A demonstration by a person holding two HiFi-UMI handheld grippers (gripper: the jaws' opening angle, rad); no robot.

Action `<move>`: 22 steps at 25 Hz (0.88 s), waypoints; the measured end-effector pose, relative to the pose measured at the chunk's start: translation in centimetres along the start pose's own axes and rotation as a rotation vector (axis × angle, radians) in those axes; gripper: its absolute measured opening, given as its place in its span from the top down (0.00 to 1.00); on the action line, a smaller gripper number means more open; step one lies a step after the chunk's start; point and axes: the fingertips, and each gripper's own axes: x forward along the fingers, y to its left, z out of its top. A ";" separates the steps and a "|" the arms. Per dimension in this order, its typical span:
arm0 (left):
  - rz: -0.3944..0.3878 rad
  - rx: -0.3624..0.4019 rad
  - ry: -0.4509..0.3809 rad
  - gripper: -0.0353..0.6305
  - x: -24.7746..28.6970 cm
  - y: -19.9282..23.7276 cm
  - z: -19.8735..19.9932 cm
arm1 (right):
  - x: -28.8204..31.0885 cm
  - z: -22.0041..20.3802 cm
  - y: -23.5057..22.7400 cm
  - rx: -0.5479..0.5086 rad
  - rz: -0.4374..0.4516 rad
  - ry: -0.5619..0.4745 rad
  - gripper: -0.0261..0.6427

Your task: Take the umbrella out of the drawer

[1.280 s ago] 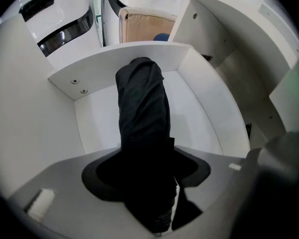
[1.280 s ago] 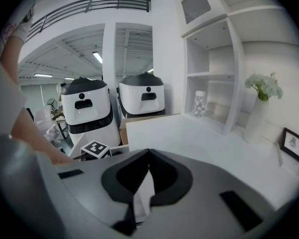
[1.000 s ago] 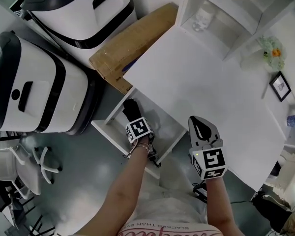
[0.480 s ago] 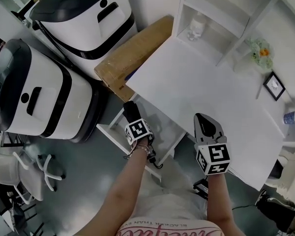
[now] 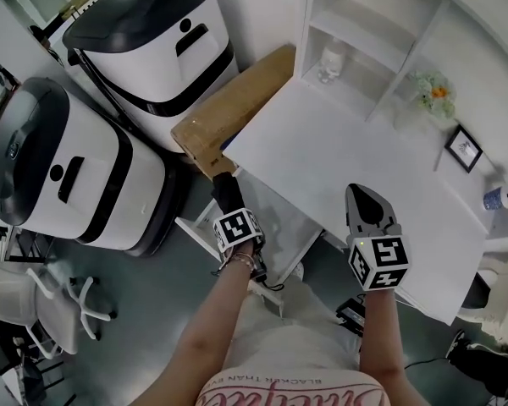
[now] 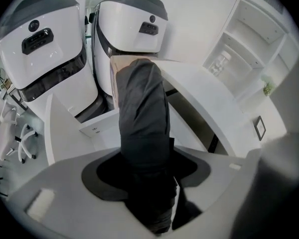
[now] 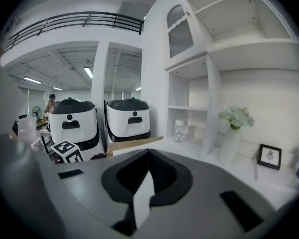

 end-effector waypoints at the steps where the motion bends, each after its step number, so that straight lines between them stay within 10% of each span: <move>1: -0.008 0.002 -0.010 0.55 -0.5 -0.1 0.4 | -0.1 0.4 0.1 -0.005 -0.001 -0.006 0.95; 22: -0.263 0.186 -0.336 0.55 -11.4 -4.2 9.8 | -2.4 7.5 -0.1 -0.032 -0.033 -0.150 0.95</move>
